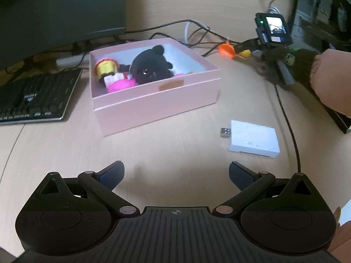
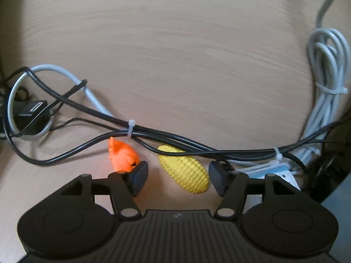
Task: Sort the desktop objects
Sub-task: 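Grasp the yellow corn toy with the right gripper, then set the yellow corn toy on the desk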
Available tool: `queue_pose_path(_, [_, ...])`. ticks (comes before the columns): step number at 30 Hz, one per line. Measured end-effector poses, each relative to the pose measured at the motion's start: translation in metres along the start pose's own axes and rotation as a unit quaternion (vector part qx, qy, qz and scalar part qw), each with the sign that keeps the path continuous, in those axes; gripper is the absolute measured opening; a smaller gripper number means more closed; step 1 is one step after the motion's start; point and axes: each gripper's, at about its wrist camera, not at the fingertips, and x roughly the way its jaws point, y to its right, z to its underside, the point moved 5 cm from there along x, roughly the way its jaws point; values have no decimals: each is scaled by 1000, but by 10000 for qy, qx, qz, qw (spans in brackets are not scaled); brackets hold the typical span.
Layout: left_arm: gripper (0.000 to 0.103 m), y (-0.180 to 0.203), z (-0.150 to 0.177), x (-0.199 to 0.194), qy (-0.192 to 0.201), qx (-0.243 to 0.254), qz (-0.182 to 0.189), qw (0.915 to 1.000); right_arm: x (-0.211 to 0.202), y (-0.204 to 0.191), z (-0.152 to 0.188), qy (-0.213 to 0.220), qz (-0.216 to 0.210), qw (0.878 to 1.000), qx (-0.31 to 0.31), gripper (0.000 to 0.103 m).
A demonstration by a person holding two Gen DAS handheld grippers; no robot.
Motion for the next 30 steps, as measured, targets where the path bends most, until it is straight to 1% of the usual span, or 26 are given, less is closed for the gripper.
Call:
queue_pose_path(1, [103,0,0,1,-9,-21,10,10000,0,-2,1,-86,-109,9999,-8,40])
queue_pose_path(2, [103,1,0,2,-18,-25,24,10000,-2,-3,2,-141,-156,9998,-16,32])
queue_pose_path(5, [103,8,-2,6,-9,38,122,9999,-11,-6,10,-162,-143,9997,-119,30])
queue_pose_path(8, [103,21,-6,10,35,138,270,9995,-37,-6,22,-98,-345,9993,121,30])
queue_pose_path(11, [103,35,-9,16,62,221,400,9989,-89,-4,41,92,-727,9954,626,30])
queue_pose_path(12, [103,41,-11,19,70,269,454,9986,-110,-7,49,150,-946,9928,720,30])
queue_pose_path(14, [103,53,-13,24,85,410,550,9976,-143,-16,64,210,-1254,9896,666,30])
queue_pose_path(16, [103,65,-15,30,76,590,607,9964,-178,-26,82,171,-1568,9859,551,30])
queue_pose_path(19, [103,79,-16,37,27,755,558,9956,-219,-39,112,68,-1906,9808,403,30])
queue_pose_path(20, [103,82,-17,39,7,783,555,9954,-229,-42,121,0,-1998,9790,399,30])
queue_pose_path(22, [103,91,-18,41,9,887,576,9944,-241,-45,134,-25,-2000,9791,378,30])
queue_pose_path(24, [103,98,-19,42,40,1050,527,9931,-251,-44,144,80,-1879,9813,423,41])
queue_pose_path(25, [103,102,-19,44,40,1132,462,9925,-253,-41,145,121,-1825,9818,504,54])
queue_pose_path(26, [103,104,-19,47,18,1185,386,9922,-255,-37,147,160,-1764,9823,603,60])
queue_pose_path(28, [103,106,-20,53,-70,1166,315,9927,-262,-32,154,147,-1706,9825,730,65])
queue_pose_path(29, [103,107,-21,55,-108,1120,305,9932,-264,-28,155,123,-1692,9824,784,71])
queue_pose_path(30, [103,107,-21,57,-137,1077,308,9936,-266,-26,159,100,-1672,9823,835,75])
